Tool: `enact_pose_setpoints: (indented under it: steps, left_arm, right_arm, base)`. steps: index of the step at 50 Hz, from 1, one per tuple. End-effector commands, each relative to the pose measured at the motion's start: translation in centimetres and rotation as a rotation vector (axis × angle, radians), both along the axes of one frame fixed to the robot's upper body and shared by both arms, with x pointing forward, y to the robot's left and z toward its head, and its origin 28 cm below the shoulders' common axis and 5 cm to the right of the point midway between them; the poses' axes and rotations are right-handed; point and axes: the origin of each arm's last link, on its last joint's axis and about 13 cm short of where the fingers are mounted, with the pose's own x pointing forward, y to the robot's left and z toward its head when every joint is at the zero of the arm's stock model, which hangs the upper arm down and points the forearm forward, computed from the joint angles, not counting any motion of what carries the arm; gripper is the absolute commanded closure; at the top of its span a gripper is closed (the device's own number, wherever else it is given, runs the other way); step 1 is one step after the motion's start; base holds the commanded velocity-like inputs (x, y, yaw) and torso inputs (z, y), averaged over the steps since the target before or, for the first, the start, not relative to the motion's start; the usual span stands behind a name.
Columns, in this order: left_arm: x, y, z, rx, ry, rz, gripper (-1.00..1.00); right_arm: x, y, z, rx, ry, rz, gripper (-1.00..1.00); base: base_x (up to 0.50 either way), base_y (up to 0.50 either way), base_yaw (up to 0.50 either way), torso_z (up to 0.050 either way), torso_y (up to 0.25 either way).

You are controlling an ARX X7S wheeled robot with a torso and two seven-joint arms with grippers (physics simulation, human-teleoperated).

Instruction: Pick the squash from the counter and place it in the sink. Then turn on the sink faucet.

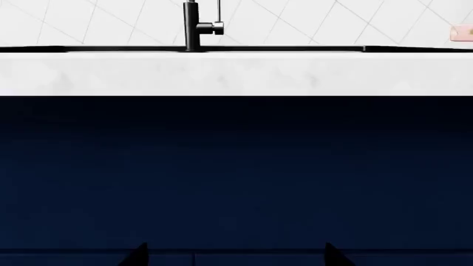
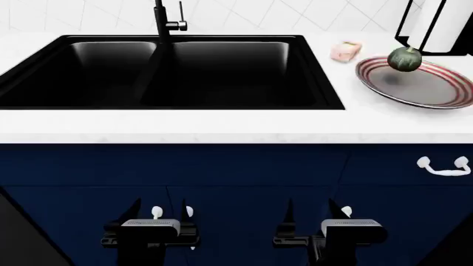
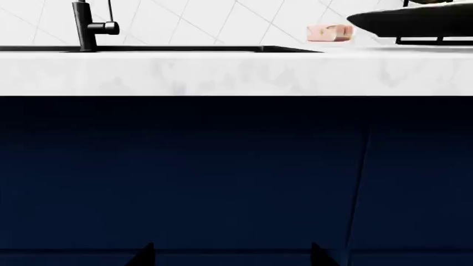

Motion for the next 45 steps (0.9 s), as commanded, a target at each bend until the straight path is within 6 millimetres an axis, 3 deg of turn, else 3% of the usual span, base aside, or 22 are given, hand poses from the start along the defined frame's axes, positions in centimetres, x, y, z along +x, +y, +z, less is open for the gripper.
enact_pose_setpoints:
  steps: [1, 17, 22, 25, 28, 45]
  left_arm:
    - [0.0, 0.1, 0.2, 0.003, -0.003, 0.000, -1.00]
    - [0.0, 0.2, 0.4, 0.012, -0.010, 0.002, -1.00]
    - [-0.4, 0.5, 3.6, 0.043, -0.047, -0.006, -1.00]
    - [-0.6, 0.7, 5.5, 0.062, -0.064, -0.012, -1.00]
    - [-1.0, 0.7, 7.1, 0.067, -0.093, 0.001, -1.00]
    - [-1.5, 0.9, 7.5, 0.029, -0.133, 0.002, -1.00]
  right_arm:
    - [0.0, 0.0, -0.1, -0.015, -0.008, -0.012, -1.00]
    - [-0.2, -0.1, 0.0, -0.023, -0.007, -0.020, -1.00]
    - [-0.4, -0.6, 3.1, -0.044, -0.039, -0.022, -1.00]
    - [-0.5, -0.8, 6.1, -0.060, -0.080, -0.021, -1.00]
    - [-1.0, -0.9, 7.4, -0.063, -0.110, -0.025, -1.00]
    - [-1.1, -1.1, 7.1, -0.068, -0.107, -0.032, -1.00]
  base:
    - [0.00, 0.00, 0.00, 0.000, 0.000]
    - [0.00, 0.00, 0.00, 0.000, 0.000]
    - [0.00, 0.00, 0.00, 0.000, 0.000]
    - [0.00, 0.00, 0.00, 0.000, 0.000]
    - [0.00, 0.00, 0.00, 0.000, 0.000]
    - [0.00, 0.00, 0.00, 0.041, 0.000]
